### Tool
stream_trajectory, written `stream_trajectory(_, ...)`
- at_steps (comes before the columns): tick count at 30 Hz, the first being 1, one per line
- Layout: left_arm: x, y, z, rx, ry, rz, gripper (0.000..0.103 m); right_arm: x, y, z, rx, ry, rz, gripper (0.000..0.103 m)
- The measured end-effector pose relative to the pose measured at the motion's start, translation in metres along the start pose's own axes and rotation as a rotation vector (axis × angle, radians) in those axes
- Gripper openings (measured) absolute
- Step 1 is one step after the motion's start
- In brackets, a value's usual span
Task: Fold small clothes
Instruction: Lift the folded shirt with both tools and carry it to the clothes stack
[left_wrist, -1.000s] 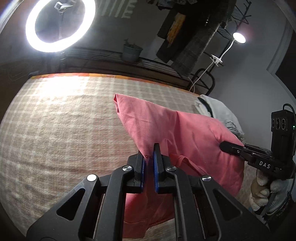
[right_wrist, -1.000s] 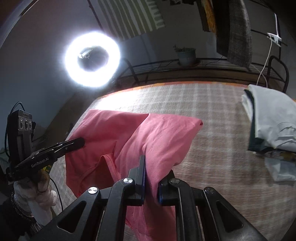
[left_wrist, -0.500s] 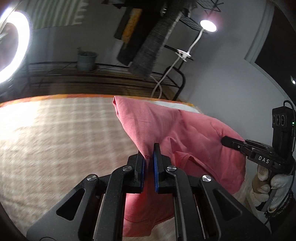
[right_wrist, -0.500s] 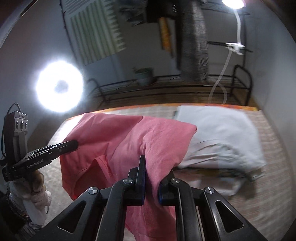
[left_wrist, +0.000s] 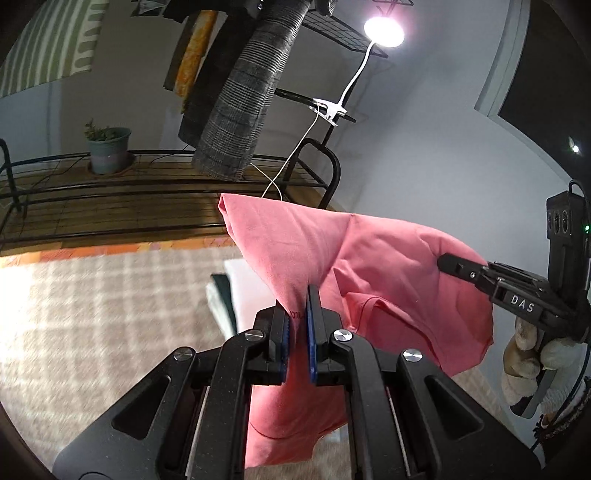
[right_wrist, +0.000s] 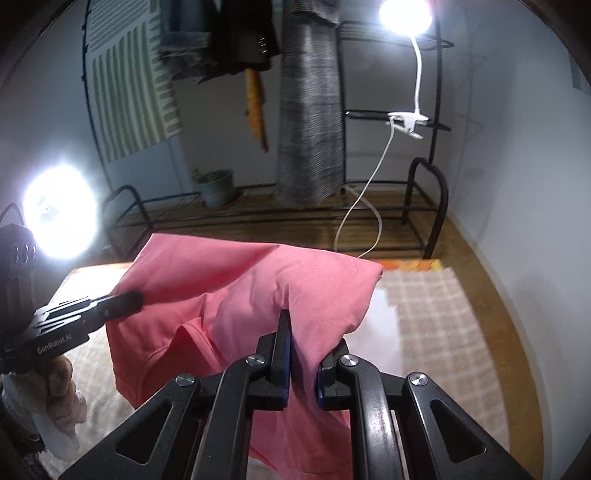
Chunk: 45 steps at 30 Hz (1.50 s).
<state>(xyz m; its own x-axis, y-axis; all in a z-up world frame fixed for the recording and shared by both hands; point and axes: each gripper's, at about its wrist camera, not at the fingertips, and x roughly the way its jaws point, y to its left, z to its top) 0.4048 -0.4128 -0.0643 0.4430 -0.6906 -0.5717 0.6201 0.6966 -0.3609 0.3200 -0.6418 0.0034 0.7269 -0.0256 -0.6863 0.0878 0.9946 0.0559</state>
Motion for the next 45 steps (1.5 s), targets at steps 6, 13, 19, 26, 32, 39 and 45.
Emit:
stream_trajectory(6, 0.047, -0.003, 0.011, 0.014, 0.032, 0.064, 0.005, 0.036, -0.031, 0.007, 0.015, 0.02, 0.006, 0.008)
stream_trajectory(13, 0.067, 0.008, 0.007, 0.024, 0.063, 0.13, 0.019, 0.087, -0.052, -0.01, -0.009, 0.141, -0.155, 0.027)
stream_trajectory(19, 0.057, 0.004, -0.005, 0.066, 0.062, 0.126, 0.019, 0.079, -0.055, -0.02, 0.022, 0.109, -0.174, 0.027)
stream_trajectory(26, 0.068, 0.007, -0.035, 0.066, 0.177, 0.087, 0.019, 0.084, -0.062, -0.036, 0.077, 0.159, -0.136, 0.027)
stream_trajectory(32, 0.078, 0.008, -0.075, 0.116, 0.258, 0.113, 0.019, 0.1, -0.075, -0.075, 0.108, 0.268, -0.171, 0.027)
stream_trajectory(39, 0.063, 0.004, -0.081, 0.141, 0.265, 0.133, 0.02, 0.091, -0.078, -0.088, 0.139, 0.309, -0.175, 0.027)
stream_trajectory(45, 0.022, -0.009, -0.08, 0.178, 0.216, 0.145, 0.02, 0.052, -0.067, -0.081, 0.149, 0.246, -0.177, 0.027)
